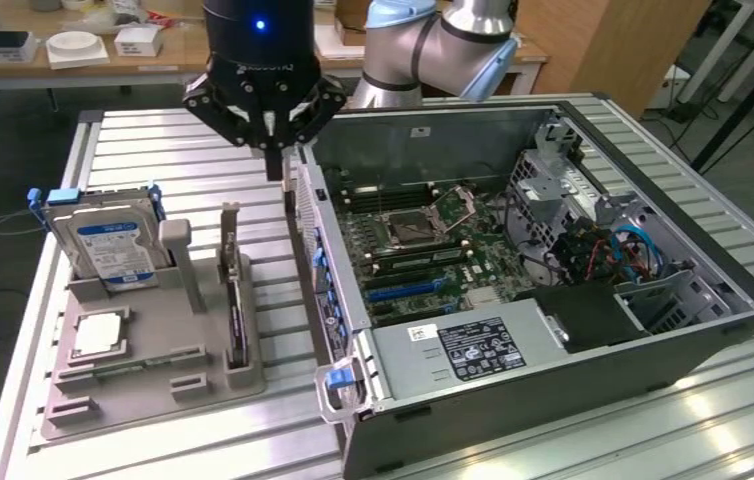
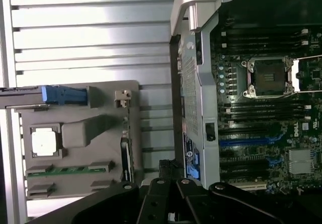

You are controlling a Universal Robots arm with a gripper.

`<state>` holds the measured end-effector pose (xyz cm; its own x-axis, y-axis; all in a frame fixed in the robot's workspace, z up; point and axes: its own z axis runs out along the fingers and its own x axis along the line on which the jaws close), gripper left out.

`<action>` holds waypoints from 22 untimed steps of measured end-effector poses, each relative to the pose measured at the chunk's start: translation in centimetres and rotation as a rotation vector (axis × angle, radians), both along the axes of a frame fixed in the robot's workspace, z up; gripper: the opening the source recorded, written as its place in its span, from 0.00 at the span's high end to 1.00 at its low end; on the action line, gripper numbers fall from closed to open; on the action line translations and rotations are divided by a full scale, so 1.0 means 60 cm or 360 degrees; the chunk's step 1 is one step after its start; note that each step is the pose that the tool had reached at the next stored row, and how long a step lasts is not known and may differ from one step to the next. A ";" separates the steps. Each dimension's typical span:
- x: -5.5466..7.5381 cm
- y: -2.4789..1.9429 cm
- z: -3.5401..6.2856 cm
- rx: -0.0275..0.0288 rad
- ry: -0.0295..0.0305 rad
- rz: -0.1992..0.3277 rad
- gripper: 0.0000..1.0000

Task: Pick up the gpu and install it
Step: 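Reach for the gpu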

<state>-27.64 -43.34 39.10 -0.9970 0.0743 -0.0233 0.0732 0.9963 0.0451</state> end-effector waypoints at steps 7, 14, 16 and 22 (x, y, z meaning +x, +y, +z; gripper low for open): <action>-0.009 -0.0245 0.000 0.00000 0.00000 0.0000 0.89; -0.018 -0.0503 -0.001 -0.00001 0.00001 0.0000 0.89; -0.025 -0.0556 -0.001 -0.00003 0.00000 0.0000 0.89; -0.061 -0.0593 -0.003 -0.00002 0.00001 0.0000 0.89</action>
<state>-31.32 -46.90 38.94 -0.9970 0.0744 -0.0232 0.0733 0.9963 0.0450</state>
